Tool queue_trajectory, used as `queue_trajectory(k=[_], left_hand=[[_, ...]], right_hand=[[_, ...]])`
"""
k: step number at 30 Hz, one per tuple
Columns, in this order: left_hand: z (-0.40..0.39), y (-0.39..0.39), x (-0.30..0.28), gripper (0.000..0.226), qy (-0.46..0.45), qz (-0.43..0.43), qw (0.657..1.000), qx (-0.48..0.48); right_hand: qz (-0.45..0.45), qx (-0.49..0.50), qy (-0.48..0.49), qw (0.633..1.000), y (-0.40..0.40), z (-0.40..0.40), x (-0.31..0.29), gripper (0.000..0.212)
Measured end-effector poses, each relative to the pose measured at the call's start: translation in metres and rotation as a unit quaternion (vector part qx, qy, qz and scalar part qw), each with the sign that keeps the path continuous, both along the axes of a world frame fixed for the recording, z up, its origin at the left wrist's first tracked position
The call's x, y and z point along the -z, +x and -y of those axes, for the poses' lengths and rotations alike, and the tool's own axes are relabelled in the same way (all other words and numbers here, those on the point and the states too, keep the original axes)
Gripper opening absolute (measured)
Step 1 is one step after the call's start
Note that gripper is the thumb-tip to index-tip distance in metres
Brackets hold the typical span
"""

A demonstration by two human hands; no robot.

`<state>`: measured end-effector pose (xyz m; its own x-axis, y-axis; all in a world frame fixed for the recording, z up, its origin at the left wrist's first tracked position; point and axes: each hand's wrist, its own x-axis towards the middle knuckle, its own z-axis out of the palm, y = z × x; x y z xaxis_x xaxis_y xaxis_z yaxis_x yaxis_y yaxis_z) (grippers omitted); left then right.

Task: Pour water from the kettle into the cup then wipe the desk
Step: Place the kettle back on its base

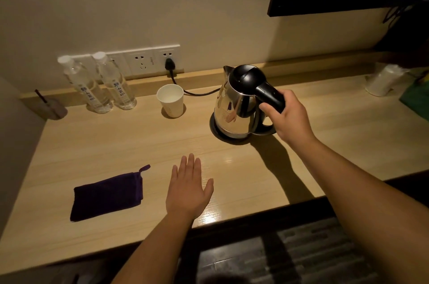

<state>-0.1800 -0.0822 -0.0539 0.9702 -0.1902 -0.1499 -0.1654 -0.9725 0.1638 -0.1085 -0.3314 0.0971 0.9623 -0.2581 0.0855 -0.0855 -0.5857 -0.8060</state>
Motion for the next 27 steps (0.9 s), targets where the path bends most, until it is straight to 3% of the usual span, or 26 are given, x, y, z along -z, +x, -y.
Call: queue_trajectory(k=[27], left_hand=[[0.000,0.000,0.002,0.076,-0.001,0.002,1.000,-0.001]], right_hand=[[-0.013,-0.032,-0.016,0.999,0.014,-0.007,0.003,0.045]])
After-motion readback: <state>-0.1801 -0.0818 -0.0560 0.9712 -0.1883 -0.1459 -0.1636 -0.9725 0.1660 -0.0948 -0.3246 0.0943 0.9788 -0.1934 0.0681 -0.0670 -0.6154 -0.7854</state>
